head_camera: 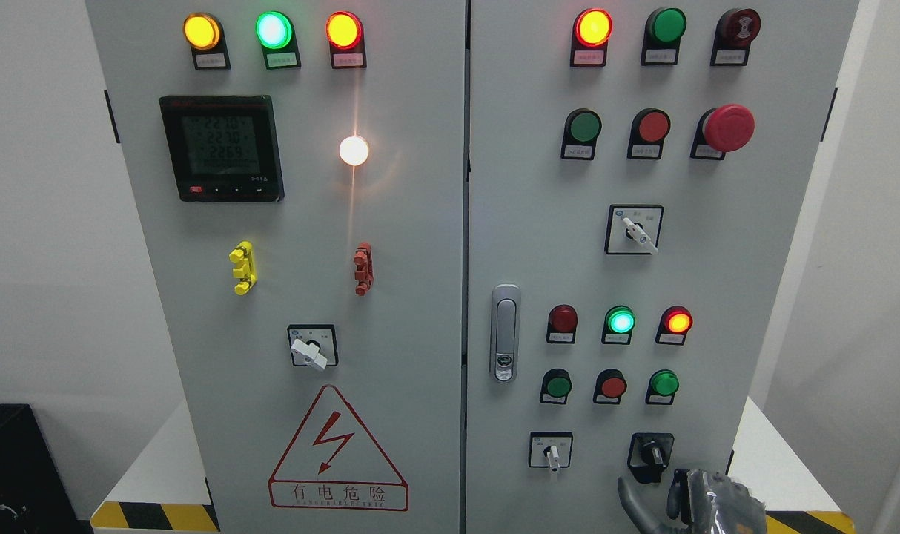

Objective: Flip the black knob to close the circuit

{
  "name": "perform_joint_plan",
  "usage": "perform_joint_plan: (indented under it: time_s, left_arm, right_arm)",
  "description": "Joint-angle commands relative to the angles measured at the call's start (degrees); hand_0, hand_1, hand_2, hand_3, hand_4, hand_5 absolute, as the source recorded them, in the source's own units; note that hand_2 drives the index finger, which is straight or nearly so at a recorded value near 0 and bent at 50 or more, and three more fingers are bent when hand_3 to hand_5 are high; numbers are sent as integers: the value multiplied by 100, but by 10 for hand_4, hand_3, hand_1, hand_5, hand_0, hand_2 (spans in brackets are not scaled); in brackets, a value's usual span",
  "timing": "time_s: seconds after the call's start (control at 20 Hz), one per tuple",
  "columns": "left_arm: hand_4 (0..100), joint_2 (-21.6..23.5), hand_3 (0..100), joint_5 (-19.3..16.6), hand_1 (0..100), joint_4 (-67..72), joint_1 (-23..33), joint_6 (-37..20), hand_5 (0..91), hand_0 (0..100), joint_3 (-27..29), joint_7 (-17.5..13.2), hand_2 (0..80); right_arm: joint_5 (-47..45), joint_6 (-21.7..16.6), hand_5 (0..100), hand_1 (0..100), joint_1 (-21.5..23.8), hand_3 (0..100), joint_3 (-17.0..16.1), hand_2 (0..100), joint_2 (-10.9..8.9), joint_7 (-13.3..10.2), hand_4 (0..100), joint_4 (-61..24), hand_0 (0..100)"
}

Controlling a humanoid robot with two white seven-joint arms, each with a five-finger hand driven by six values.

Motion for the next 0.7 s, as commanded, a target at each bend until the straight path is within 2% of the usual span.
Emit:
perform_joint_plan:
  time_s: [0.0, 0.25, 0.4, 0.65]
  left_arm:
    - [0, 0, 0, 0, 556, -167, 132, -5, 0, 120, 0, -1, 0]
    - [0, 0, 0, 0, 556, -167, 132, -5, 0, 120, 0, -1, 0]
    - [0, 0, 0, 0, 556, -167, 132, -5, 0, 120, 0, -1, 0]
    - [0, 0, 0, 0, 556, -167, 123, -5, 0, 120, 0, -1, 0]
  right_arm:
    - [-379, 3, 947, 61, 321, 1000, 88, 850, 38, -7, 926, -438, 0]
    - [-906, 3, 943, 70, 699, 1000, 105, 822, 64, -7, 916, -904, 0]
    - [-1433, 12, 939, 78, 919, 1000, 272, 808, 152, -16, 907, -1159, 0]
    - [-2751, 29, 897, 101, 1244, 993, 553, 747, 152, -419, 866, -1405, 0]
